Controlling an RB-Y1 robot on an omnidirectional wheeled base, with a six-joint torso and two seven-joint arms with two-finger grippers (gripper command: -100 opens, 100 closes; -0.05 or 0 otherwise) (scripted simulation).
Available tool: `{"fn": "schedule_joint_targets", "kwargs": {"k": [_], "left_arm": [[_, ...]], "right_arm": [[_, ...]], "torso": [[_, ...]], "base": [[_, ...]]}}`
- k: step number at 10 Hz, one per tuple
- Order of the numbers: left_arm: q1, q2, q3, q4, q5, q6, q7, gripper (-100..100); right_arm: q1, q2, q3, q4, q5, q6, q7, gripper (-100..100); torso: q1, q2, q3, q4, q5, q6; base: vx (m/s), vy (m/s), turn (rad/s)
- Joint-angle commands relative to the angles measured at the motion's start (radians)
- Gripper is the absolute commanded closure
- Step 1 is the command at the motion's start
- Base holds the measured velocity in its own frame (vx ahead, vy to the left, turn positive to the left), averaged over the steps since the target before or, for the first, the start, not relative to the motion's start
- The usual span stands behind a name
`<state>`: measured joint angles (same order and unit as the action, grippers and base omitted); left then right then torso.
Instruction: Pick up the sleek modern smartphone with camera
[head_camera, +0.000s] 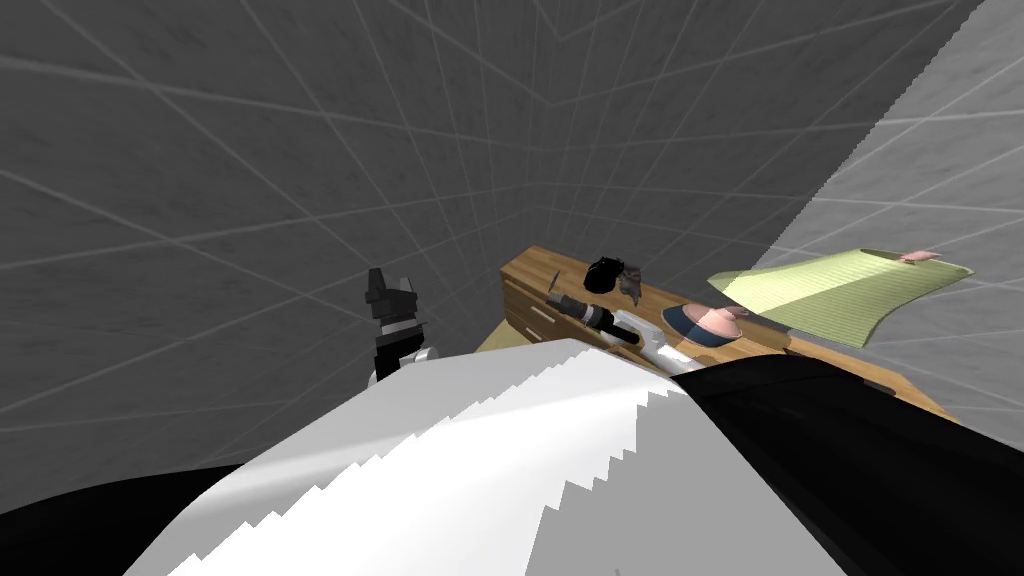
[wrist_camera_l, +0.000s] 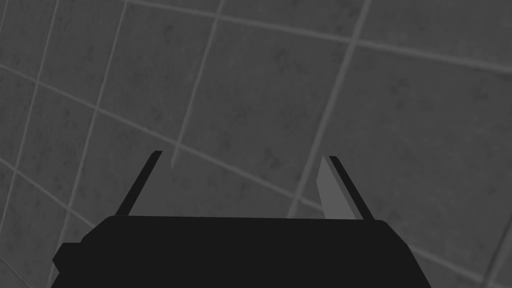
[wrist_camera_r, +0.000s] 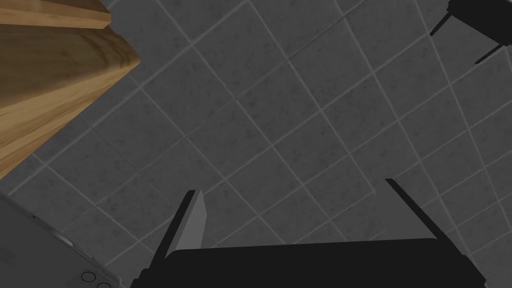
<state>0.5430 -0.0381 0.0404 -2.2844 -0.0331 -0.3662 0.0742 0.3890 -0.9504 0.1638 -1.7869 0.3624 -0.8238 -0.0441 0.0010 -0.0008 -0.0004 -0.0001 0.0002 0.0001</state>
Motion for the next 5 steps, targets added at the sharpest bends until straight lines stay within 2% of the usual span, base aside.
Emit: {"fn": "schedule_joint_targets", "kwargs": {"k": [1, 2, 3, 4, 5], "left_arm": [[0.000, 0.000, 0.000, 0.000, 0.000, 0.000, 0.000, 0], [0.000, 0.000, 0.000, 0.000, 0.000, 0.000, 0.000, 0], [0.000, 0.000, 0.000, 0.000, 0.000, 0.000, 0.000, 0], [0.000, 0.000, 0.000, 0.000, 0.000, 0.000, 0.000, 0], [0.000, 0.000, 0.000, 0.000, 0.000, 0.000, 0.000, 0]], "right_arm": [[0.001, -0.046, 0.000, 0.030, 0.011, -0.018, 0.004, -100], [-0.006, -0.081, 0.008, 0.068, 0.035, -0.032, 0.007, -100], [-0.006, -0.107, 0.008, 0.068, 0.035, -0.032, 0.007, -100], [-0.012, -0.137, 0.016, 0.105, 0.058, -0.045, 0.010, -100], [-0.012, -0.169, 0.016, 0.105, 0.058, -0.045, 0.010, -100]], "torso": [[0.000, 0.000, 0.000, 0.000, 0.000, 0.000], [0.000, 0.000, 0.000, 0.000, 0.000, 0.001], [0.000, 0.000, 0.000, 0.000, 0.000, 0.000], [-0.001, 0.000, 0.000, 0.000, 0.000, 0.001], [-0.001, -0.001, 0.000, 0.000, 0.000, 0.000]], "base": [[0.008, 0.017, 0.093], [0.011, 0.017, 0.171], [0.010, 0.010, 0.083], [0.015, 0.014, 0.159], [0.012, 0.011, 0.082]]}}
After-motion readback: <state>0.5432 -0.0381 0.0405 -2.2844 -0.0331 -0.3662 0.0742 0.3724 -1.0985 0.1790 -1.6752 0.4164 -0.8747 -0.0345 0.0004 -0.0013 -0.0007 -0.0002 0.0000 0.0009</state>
